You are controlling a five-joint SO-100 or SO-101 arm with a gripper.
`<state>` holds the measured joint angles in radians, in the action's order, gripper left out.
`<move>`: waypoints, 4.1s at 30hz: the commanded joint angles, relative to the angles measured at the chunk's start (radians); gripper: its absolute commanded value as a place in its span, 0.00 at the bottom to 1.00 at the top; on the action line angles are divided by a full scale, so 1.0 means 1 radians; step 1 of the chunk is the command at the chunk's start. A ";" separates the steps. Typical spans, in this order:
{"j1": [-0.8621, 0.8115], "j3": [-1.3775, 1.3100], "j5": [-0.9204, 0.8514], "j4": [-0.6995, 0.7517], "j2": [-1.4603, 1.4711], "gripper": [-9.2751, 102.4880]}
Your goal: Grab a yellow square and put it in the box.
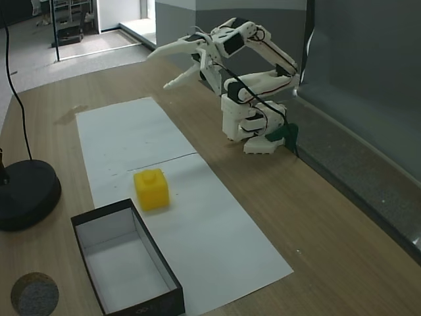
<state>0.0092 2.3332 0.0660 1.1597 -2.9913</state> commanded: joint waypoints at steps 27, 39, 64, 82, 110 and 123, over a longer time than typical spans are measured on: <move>0.314 -0.824 -0.006 0.327 1.404 0.37; 0.328 -0.986 0.015 0.322 1.609 0.37; 0.318 -1.108 0.005 0.250 1.677 0.20; 0.476 -1.819 0.028 0.328 1.416 0.20; 0.581 -1.825 0.078 0.176 1.913 0.38; 0.520 -1.825 0.026 0.466 1.537 0.11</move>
<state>0.5599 0.5568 0.1120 1.5478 -1.1934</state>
